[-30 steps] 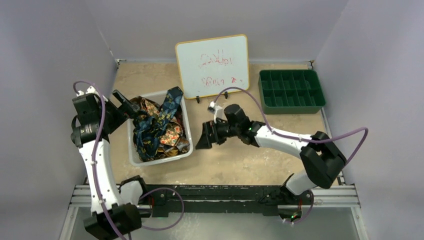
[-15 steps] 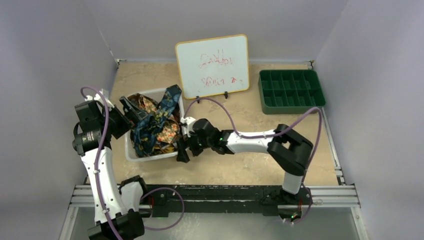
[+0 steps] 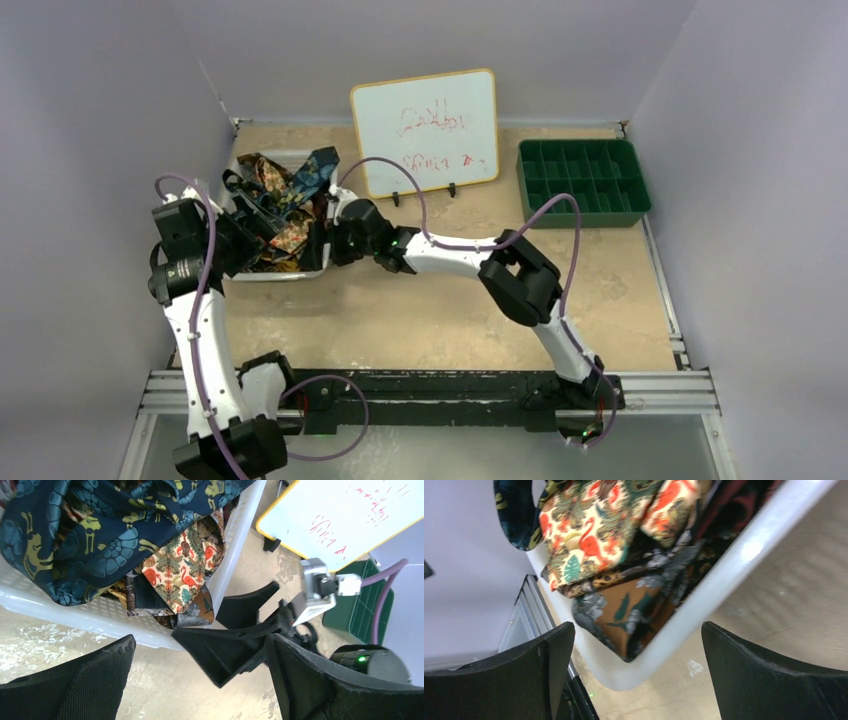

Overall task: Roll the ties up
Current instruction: Move the bin to the corner of the board.

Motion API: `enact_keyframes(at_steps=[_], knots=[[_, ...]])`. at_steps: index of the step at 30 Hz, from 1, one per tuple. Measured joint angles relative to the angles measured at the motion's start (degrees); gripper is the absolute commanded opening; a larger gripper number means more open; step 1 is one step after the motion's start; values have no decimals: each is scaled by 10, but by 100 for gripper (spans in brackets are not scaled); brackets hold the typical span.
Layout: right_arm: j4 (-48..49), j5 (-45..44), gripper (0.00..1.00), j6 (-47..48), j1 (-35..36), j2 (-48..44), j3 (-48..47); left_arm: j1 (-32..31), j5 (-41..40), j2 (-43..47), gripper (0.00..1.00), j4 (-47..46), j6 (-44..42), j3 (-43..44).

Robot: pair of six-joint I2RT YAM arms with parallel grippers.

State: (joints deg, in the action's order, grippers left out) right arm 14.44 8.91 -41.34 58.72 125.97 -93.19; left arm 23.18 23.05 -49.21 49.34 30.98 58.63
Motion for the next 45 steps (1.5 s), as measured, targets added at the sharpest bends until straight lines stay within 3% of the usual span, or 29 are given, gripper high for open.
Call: enact_keyframes(at_steps=[4,10,11,16,26,31,36,45], knots=[[6,37,99,21,-32,-36,50,0,16,-29,100,-19,2,-31],[11,68,99,54,-94,-226,234,0,64,-52,100,-28,15,-79],[11,66,99,56,-116,-298,278,0,79,-48,100,-22,16,-87],[1,41,99,56,-135,-393,353,0,78,-40,100,-22,27,-108],[-69,-7,99,79,-203,-426,367,0,15,-52,100,-11,46,-121],[-88,-19,99,84,-228,-440,367,-1,7,-122,100,-54,70,-121],[-95,-24,99,89,-242,-450,366,-3,24,-212,100,-152,73,-120],[-107,-33,99,93,-253,-455,367,-19,82,-320,100,-240,33,-78]])
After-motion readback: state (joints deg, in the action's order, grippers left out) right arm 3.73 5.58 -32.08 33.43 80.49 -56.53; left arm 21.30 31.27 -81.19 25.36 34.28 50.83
